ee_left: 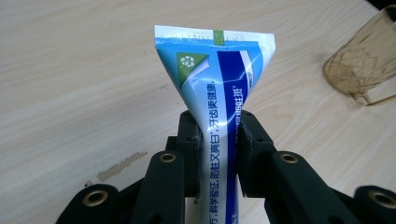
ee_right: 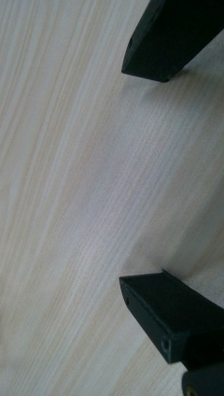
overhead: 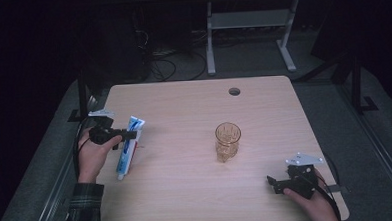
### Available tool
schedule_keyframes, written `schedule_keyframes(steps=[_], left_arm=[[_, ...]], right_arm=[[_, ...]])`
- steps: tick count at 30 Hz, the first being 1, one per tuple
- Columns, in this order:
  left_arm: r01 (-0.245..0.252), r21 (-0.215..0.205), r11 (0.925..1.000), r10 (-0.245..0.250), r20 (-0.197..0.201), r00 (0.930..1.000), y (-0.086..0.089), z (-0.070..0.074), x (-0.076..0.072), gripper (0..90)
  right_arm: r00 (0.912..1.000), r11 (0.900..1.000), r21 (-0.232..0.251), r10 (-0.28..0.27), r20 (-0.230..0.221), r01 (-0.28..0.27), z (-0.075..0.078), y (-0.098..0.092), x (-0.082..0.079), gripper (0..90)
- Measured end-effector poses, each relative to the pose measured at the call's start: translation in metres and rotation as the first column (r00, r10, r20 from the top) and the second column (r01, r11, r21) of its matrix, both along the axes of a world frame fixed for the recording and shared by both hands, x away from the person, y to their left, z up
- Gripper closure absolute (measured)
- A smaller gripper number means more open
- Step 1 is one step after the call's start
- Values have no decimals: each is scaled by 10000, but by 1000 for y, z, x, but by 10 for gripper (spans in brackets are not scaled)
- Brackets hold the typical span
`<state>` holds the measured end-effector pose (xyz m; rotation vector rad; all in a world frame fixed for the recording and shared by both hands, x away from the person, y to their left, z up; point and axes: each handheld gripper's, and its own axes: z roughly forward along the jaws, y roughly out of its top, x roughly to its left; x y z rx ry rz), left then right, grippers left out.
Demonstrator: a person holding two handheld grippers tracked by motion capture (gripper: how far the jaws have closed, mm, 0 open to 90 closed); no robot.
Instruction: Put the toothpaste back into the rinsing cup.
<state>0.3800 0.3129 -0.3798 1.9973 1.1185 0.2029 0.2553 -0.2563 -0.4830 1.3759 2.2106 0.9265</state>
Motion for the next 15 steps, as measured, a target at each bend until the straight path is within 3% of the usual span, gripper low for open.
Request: schedule_keyframes(steps=[9,15], left_arm=[[311,-479,9984,-270,823,9962,6,10,-6,744],[771,-955,9924,-628,1448,9875,8,14,-9,743]], right_arm=[[10000,10000,0,0,0,0,0,0,0,7],[10000,10000,1,0,-1,0,0,0,0,7]])
